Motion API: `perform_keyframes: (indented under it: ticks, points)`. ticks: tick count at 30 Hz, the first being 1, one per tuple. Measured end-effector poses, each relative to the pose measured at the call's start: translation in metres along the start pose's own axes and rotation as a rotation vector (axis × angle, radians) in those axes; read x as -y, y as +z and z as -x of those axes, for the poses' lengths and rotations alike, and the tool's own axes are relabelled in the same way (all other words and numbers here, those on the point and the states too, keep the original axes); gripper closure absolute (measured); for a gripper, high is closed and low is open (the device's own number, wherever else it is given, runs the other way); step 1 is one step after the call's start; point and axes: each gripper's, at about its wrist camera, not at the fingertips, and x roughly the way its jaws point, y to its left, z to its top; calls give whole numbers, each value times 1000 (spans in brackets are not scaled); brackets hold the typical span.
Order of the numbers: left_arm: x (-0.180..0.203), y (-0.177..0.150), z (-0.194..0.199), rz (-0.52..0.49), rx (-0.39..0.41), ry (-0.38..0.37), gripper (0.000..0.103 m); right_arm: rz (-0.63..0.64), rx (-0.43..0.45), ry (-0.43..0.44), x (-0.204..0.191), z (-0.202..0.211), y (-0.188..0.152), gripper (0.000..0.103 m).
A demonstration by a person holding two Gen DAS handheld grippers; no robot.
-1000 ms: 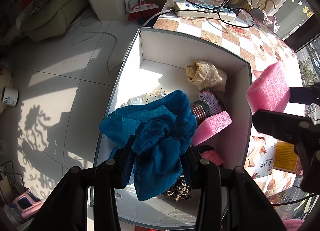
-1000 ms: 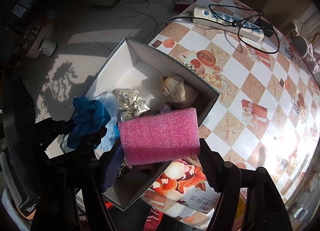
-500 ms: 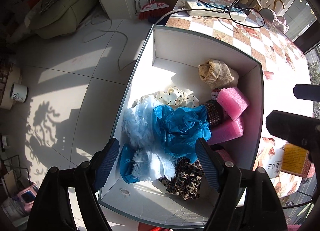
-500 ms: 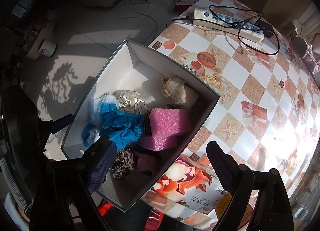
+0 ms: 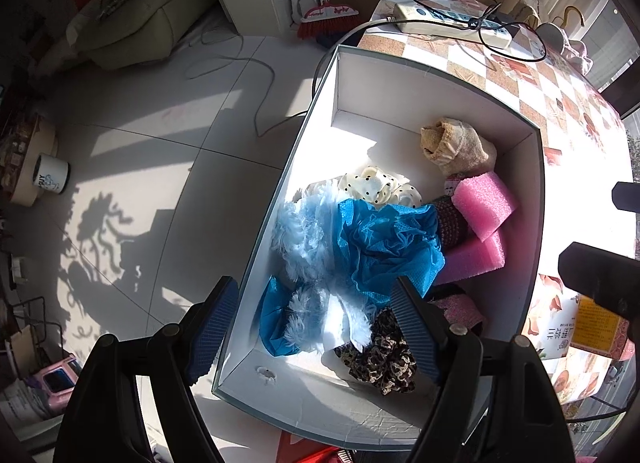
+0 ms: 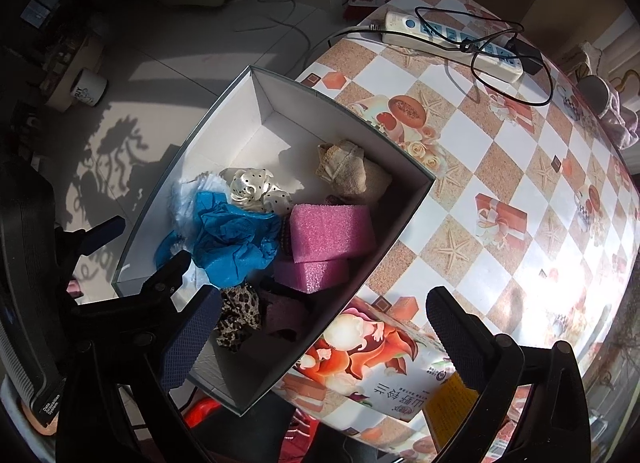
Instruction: Organize soft objects
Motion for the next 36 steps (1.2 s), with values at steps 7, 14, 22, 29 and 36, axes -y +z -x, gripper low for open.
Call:
perform_keyframes:
  ticks: [7, 14, 22, 29, 36]
  points:
    - [-3, -9, -2, -3, -11, -1, 21, 8, -13, 3, -3, -2, -4, 0]
    - [-2, -12, -1, -6, -11, -2, 21, 13, -16, 1, -6, -1, -6, 0]
    - [0, -14, -1, -9, -11, -6, 21, 26, -13, -15, -9, -1, -8, 0]
    - [-1, -15, -1, -10, -11, -6, 21, 25, -13, -17, -10, 0, -9, 0]
    - [1, -15, -1, -18, 11, -10, 20, 27, -15, -19, -11, -1, -9, 0]
